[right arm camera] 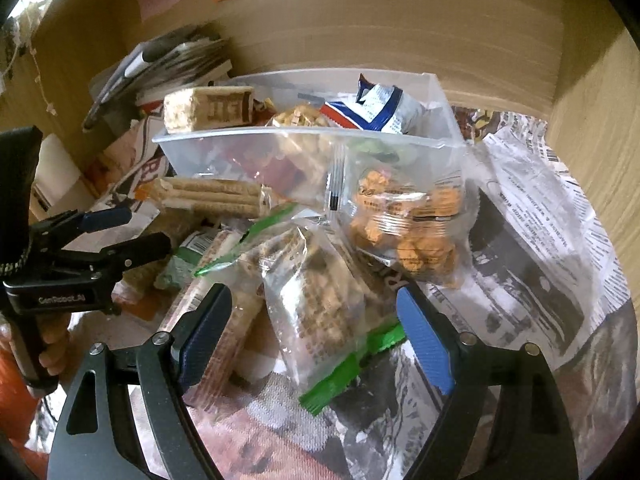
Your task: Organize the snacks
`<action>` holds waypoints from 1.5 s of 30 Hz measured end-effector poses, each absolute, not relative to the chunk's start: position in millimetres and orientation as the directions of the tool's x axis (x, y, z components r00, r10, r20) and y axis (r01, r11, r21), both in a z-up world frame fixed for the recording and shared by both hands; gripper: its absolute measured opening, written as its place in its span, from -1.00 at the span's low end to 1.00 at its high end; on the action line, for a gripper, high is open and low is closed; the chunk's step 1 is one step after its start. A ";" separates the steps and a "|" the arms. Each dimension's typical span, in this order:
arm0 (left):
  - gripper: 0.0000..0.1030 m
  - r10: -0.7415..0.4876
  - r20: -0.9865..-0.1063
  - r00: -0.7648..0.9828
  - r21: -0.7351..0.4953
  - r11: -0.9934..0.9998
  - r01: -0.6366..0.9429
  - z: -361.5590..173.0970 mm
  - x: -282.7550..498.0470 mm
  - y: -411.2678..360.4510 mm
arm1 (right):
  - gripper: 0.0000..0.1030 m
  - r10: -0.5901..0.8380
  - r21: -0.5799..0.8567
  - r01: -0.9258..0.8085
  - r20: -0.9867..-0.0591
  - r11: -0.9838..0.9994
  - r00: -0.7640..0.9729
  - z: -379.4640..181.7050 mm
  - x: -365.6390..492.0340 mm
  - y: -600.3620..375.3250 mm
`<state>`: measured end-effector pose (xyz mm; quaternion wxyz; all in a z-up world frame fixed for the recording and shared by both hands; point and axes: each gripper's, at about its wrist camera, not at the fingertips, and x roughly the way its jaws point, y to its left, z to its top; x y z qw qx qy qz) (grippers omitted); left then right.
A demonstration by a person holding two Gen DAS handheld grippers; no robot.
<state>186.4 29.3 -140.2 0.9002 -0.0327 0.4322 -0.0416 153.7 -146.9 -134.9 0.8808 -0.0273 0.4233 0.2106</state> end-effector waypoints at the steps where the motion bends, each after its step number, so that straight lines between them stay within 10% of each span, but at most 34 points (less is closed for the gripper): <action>1: 0.77 -0.108 -0.780 0.617 -0.101 0.994 0.046 -142.9 188.7 29.3 | 0.61 0.340 0.121 -0.393 -0.759 0.912 0.555 -136.1 155.1 -145.4; 9: 0.62 -0.125 -0.781 0.612 -0.142 0.990 0.021 -152.3 198.6 35.9 | 0.60 0.337 0.134 -0.375 -0.762 0.917 0.554 -140.8 167.0 -147.2; 17: -0.21 -0.144 -0.763 0.630 -0.097 0.989 0.108 -152.2 193.6 15.5 | 0.04 0.340 0.149 -0.367 -0.772 0.918 0.537 -146.7 171.8 -150.6; 45: -0.30 -0.153 -0.639 0.754 -0.114 0.988 0.103 -80.5 130.1 34.5 | -0.19 0.383 0.145 -0.384 -0.638 0.912 0.668 -86.5 132.7 -166.1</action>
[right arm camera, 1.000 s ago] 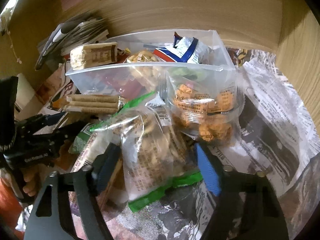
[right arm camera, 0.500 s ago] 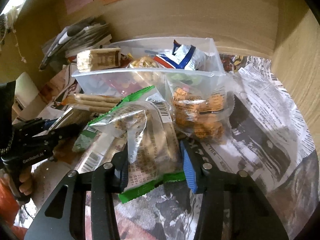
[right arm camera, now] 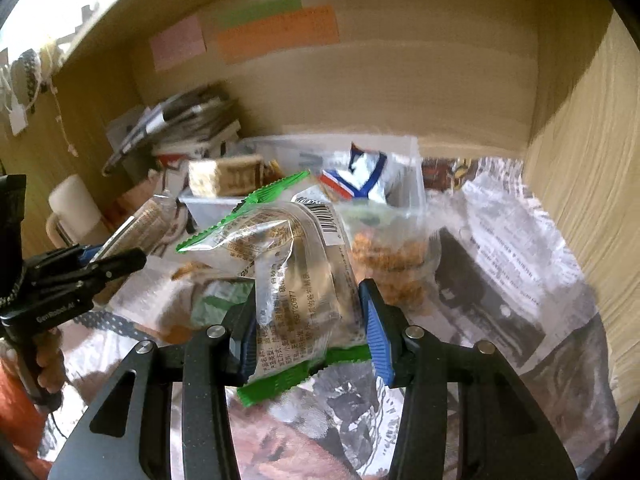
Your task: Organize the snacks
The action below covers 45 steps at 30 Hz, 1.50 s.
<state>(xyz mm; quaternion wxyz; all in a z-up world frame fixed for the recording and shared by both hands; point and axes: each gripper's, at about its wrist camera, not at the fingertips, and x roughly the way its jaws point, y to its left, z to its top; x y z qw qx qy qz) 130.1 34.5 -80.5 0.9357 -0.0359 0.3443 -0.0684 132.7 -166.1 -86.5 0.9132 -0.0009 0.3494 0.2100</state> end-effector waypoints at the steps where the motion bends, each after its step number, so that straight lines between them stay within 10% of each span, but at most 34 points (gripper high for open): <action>1: -0.30 -0.157 -0.634 0.757 -0.116 0.987 0.108 -77.6 131.0 33.5 | -0.19 0.385 0.145 -0.385 -0.630 0.912 0.674 -82.9 132.3 -166.2; 27: -0.30 -0.230 -0.551 0.802 -0.112 0.973 0.202 -21.5 211.1 -25.8 | -0.18 0.355 0.140 -0.333 -0.524 0.932 0.774 -31.5 187.6 -173.7; 45: -0.30 -0.193 -0.654 0.731 -0.134 0.981 0.139 -63.1 304.0 -37.4 | -0.18 0.306 0.102 -0.315 -0.626 0.944 0.717 -62.5 256.2 -163.0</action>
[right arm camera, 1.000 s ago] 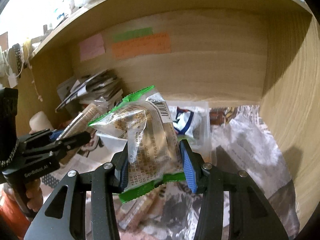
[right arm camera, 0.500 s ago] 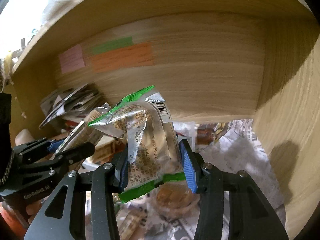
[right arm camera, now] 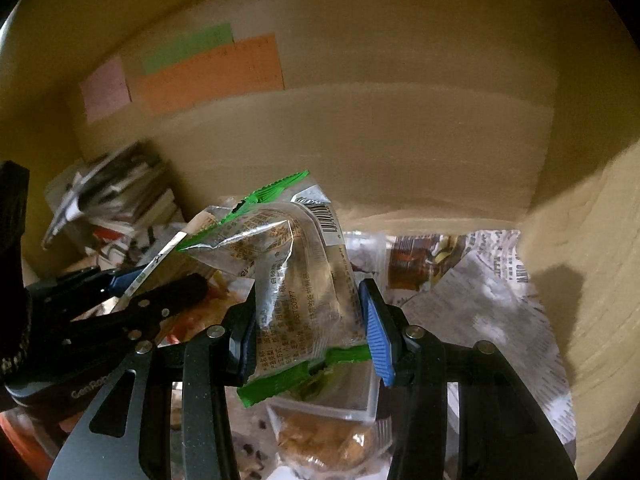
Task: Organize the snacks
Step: 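Lower the cracker roll into the box with the left tool while the right drops the cookie bag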
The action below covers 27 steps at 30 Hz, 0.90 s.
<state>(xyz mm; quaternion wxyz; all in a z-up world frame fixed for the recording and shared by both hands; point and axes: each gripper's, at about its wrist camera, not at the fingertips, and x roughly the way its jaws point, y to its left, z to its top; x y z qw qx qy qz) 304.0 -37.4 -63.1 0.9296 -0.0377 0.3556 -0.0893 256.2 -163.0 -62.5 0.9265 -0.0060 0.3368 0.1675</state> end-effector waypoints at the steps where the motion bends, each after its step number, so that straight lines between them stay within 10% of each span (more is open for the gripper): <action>1: -0.30 -0.195 -0.667 0.719 -0.135 0.981 0.141 -67.1 309.1 -37.9 | -0.18 0.306 0.100 -0.316 -0.634 0.943 0.711 -65.1 258.9 -162.7; 27: 0.01 -0.162 -0.646 0.746 -0.117 0.987 0.113 -60.1 298.7 -30.7 | 0.12 0.311 0.055 -0.370 -0.665 0.927 0.679 -72.6 250.0 -151.4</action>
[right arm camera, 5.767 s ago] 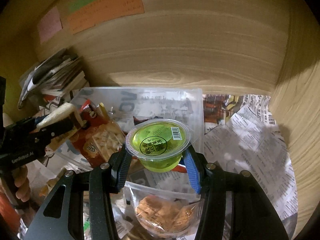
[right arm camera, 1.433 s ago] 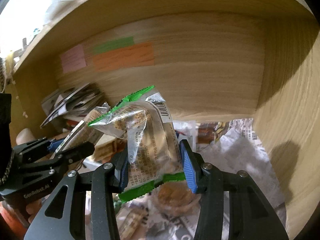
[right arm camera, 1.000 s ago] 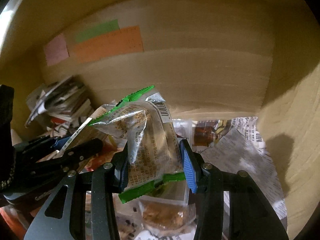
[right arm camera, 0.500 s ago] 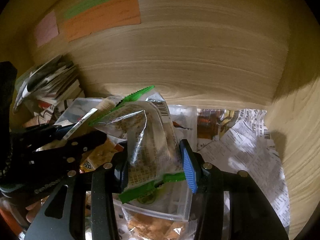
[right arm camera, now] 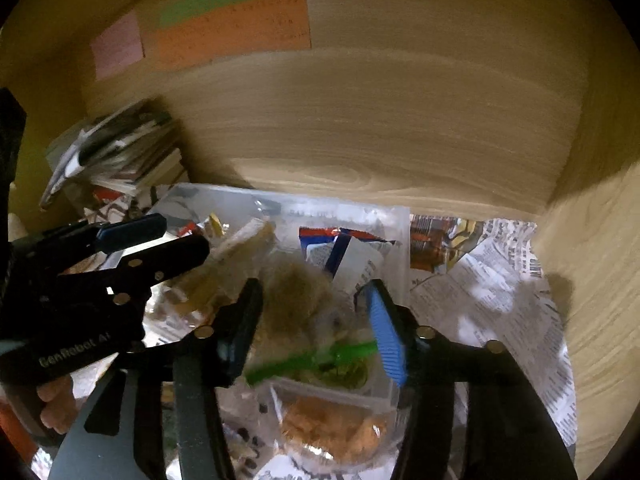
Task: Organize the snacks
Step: 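Lower the cracker roll into the box with the left tool while the right drops the cookie bag, then grasp an orange-labelled snack bag with the left tool while the right grasps the bagged cookies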
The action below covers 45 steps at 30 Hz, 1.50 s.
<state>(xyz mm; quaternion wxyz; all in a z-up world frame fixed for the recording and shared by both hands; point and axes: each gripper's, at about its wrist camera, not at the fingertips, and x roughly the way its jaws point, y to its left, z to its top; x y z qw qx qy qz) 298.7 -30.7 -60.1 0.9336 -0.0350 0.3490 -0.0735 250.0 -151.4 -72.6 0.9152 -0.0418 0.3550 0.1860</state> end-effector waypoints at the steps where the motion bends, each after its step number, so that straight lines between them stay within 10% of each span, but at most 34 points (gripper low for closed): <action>1: 0.05 -0.162 -0.639 0.751 -0.119 0.987 0.112 -56.6 294.1 -29.1 | 0.21 0.311 0.053 -0.368 -0.656 0.928 0.688 -69.8 246.2 -152.2; 16: 0.79 -0.137 -0.554 0.821 -0.070 0.990 0.119 -29.9 224.1 -16.2 | 0.54 0.319 0.047 -0.358 -0.576 0.932 0.753 -44.9 197.3 -175.3; 45: 0.82 -0.168 -0.802 0.574 -0.085 0.982 0.168 -150.5 243.9 -30.4 | 0.64 0.285 0.090 -0.340 -0.761 0.936 0.583 -127.4 196.0 -181.2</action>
